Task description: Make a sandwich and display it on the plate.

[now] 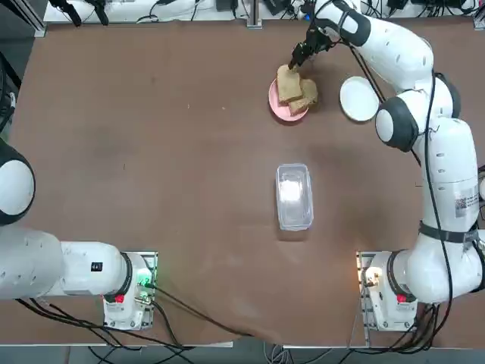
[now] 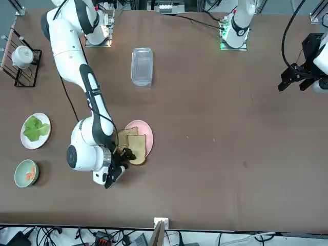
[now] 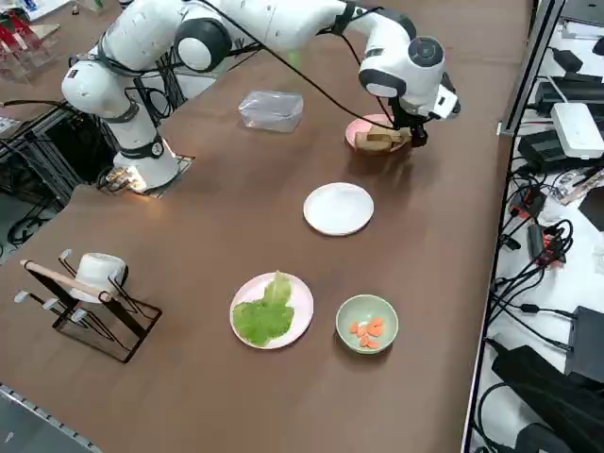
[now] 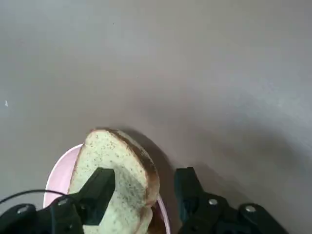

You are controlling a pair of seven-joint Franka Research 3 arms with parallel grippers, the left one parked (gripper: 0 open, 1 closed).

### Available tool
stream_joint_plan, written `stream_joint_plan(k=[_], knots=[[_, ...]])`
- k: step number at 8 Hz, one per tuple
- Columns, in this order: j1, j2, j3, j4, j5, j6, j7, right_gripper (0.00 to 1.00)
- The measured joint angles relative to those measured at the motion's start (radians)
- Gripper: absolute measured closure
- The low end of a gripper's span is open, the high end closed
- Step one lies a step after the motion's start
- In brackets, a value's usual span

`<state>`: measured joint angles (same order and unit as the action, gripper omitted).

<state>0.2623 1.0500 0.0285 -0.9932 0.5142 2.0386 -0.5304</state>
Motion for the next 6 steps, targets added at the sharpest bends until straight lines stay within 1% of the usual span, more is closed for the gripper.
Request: stream_joint_plan(k=[2, 4, 6], knots=[[-0.001, 0.006, 0.007, 0.0, 0.003, 0.0, 0.0, 0.28], [-0.001, 0.007, 0.021, 0.0, 0.012, 0.0, 0.0, 0.28], [-0.002, 0.007, 0.022, 0.0, 0.036, 0.0, 0.0, 0.31]])
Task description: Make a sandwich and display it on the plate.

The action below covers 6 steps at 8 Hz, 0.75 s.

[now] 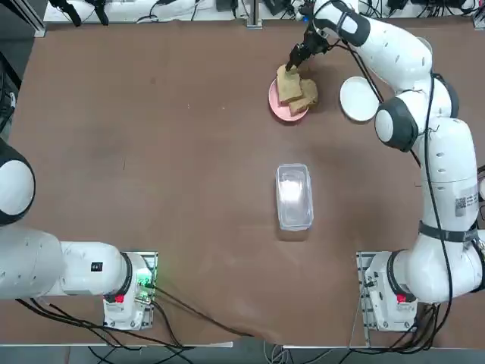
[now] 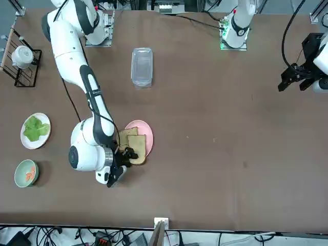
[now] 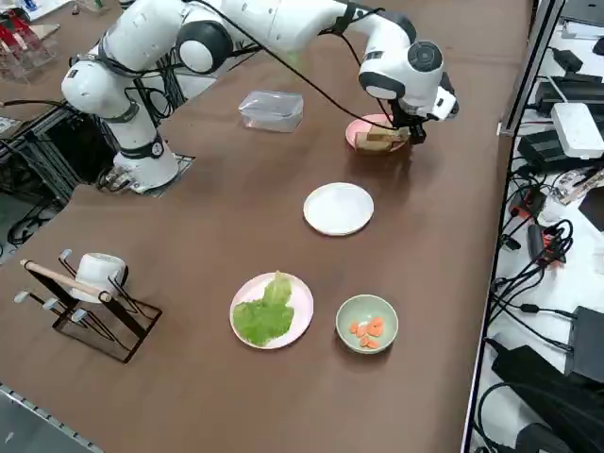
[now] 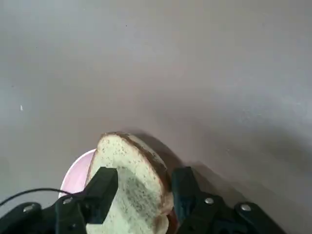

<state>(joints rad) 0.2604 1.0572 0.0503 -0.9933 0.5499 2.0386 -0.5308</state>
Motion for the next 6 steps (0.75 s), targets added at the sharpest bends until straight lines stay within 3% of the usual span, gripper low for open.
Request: stream_joint_plan(k=[3, 6], knots=[[-0.002, 0.005, 0.0, 0.0, 0.002, 0.0, -0.004, 0.37], [-0.002, 0.01, 0.0, 0.0, 0.002, 0.0, -0.015, 0.55]])
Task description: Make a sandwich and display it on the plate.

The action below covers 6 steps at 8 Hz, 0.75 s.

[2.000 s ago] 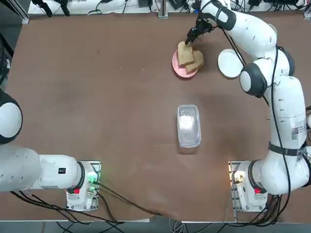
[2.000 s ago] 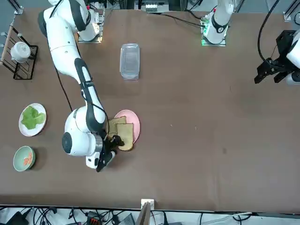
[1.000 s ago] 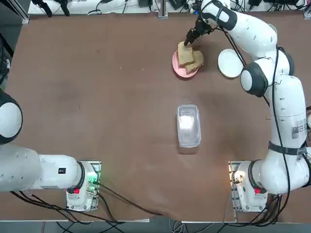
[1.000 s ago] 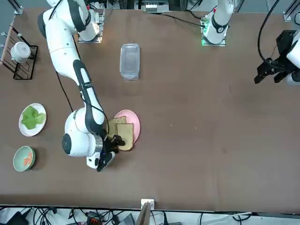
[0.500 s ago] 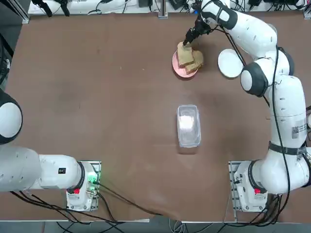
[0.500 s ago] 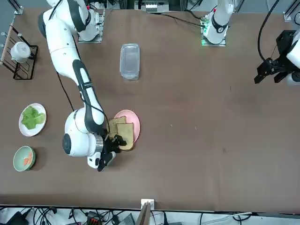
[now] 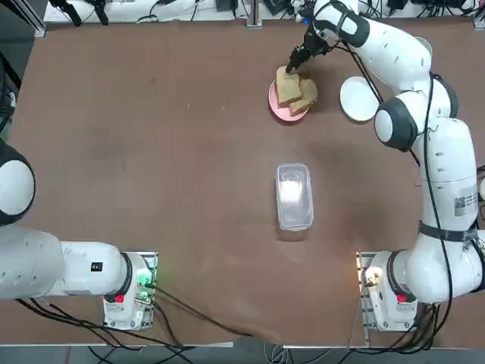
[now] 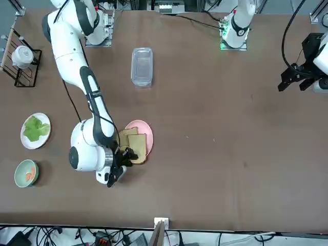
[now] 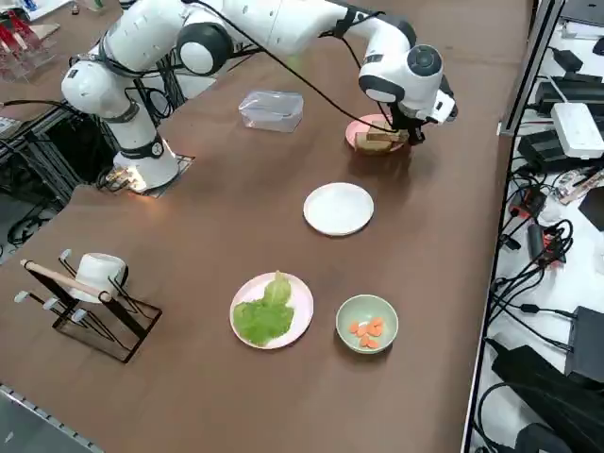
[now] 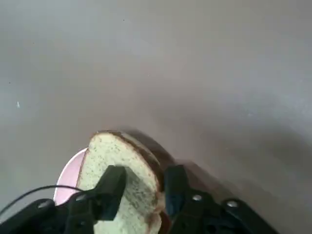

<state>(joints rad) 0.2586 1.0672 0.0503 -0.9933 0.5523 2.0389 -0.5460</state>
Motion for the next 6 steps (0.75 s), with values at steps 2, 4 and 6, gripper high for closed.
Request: stream_joint_plan(k=[2, 4, 6], knots=[[0.0, 0.0, 0.0, 0.0, 0.0, 0.001, -0.005, 0.66], [-0.001, 0.0, 0.0, 0.0, 0.0, 0.005, -0.014, 0.78], [-0.002, 0.0, 0.001, 0.001, 0.001, 0.007, -0.015, 0.91]])
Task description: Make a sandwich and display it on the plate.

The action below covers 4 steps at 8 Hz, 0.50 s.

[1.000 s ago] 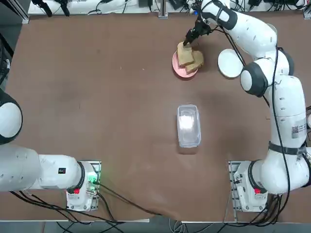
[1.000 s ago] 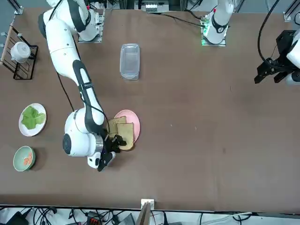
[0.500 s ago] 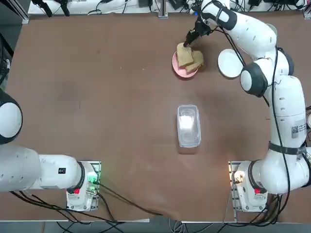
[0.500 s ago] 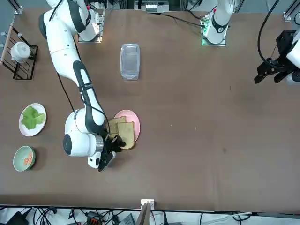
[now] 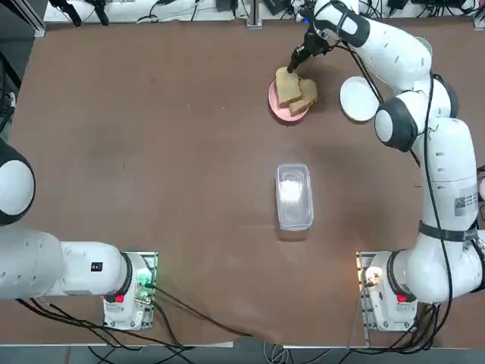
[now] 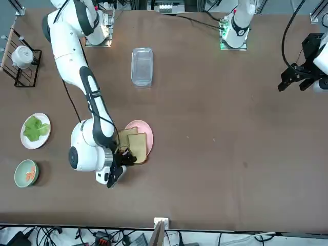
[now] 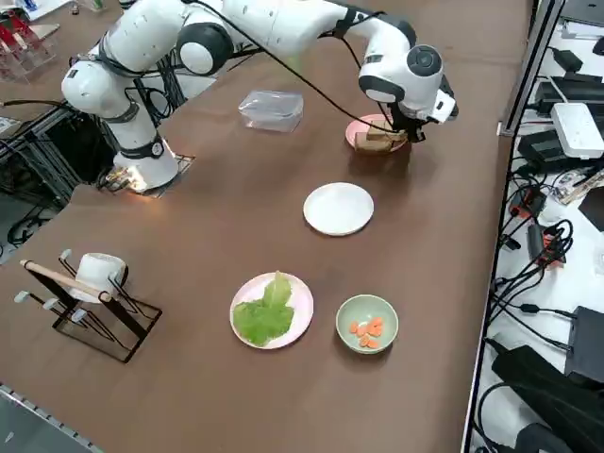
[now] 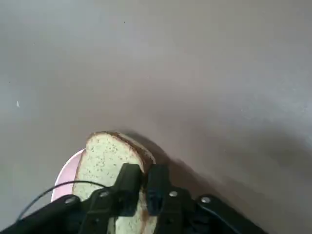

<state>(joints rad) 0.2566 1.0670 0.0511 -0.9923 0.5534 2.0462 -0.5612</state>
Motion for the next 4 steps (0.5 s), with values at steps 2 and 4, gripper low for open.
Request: stream_joint_plan(k=[2, 4], knots=[[0.0, -0.002, 0.001, 0.004, 0.011, 0.0, 0.019, 0.95], [-0.004, -0.006, 0.001, 0.015, 0.032, -0.007, 0.063, 0.95]])
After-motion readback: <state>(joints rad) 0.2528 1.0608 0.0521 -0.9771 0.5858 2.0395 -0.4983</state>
